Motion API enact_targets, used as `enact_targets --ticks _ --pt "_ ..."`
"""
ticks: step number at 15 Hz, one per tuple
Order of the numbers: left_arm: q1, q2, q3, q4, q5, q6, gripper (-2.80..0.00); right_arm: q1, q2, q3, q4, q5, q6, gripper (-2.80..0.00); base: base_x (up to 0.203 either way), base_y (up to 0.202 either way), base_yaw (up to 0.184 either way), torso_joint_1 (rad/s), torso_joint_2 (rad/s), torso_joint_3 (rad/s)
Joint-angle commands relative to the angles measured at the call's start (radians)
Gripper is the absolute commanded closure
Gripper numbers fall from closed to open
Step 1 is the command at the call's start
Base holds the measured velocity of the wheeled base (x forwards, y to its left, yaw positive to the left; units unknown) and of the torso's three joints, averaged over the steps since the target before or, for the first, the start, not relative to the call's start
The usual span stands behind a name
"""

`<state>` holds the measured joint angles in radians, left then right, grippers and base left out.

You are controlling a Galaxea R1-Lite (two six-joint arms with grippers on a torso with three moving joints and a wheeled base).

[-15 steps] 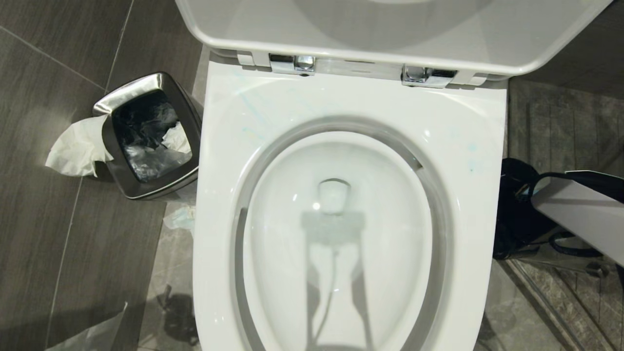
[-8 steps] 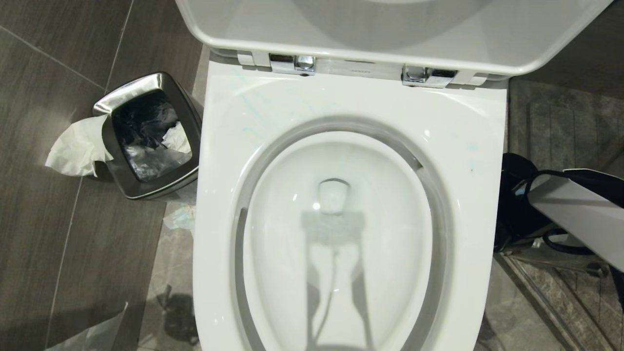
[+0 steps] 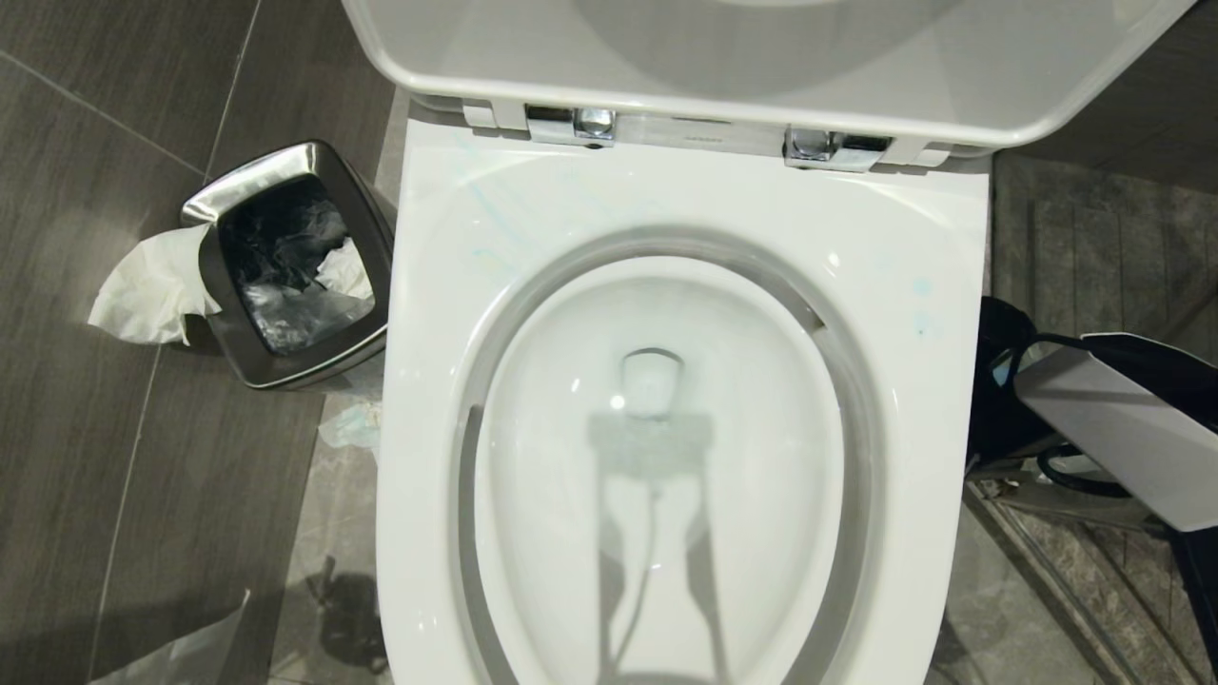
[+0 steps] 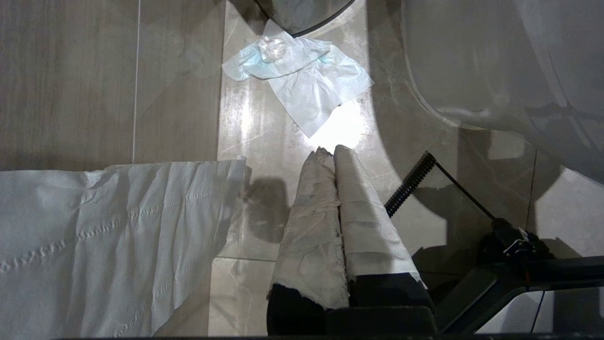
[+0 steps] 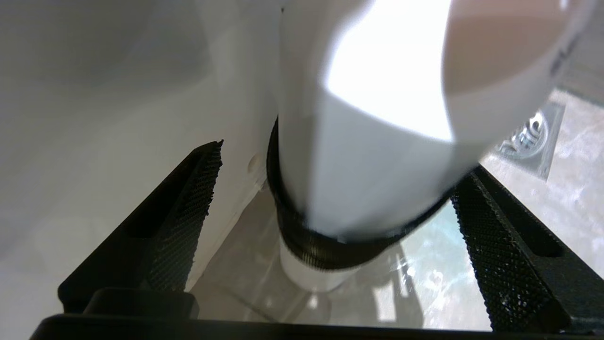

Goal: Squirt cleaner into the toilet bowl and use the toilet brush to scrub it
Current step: Pour in the cleaning agent

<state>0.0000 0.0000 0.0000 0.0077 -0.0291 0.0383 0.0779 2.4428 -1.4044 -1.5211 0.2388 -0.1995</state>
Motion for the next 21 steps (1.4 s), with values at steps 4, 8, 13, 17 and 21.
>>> enact_targets --ticks 4,8,13,17,21 --pt "0.000 0.000 0.003 0.000 0.000 0.000 0.00 0.000 0.038 -0.047 -0.009 0.004 -0.006 -2.80 0.000 0.000 0.000 0.000 0.00 0.000" --pt "0.000 0.000 0.003 0.000 0.000 0.002 0.00 0.000 0.054 -0.080 -0.009 0.004 -0.005 -2.80 0.000 0.000 0.000 0.000 0.00 0.000" --pt "0.000 0.000 0.003 0.000 0.000 0.000 0.00 0.000 0.081 -0.149 -0.009 0.005 -0.006 -2.80 0.000 0.000 0.000 0.000 0.00 0.000" --pt "0.000 0.000 0.003 0.000 0.000 0.000 0.00 0.000 0.098 -0.180 -0.009 0.005 -0.006 -2.80 0.000 0.000 0.000 0.000 0.00 0.000" --pt "0.000 0.000 0.003 0.000 0.000 0.000 0.00 0.000 0.132 -0.245 -0.009 0.005 -0.006 -2.80 0.000 0.000 0.000 0.000 0.00 0.000"
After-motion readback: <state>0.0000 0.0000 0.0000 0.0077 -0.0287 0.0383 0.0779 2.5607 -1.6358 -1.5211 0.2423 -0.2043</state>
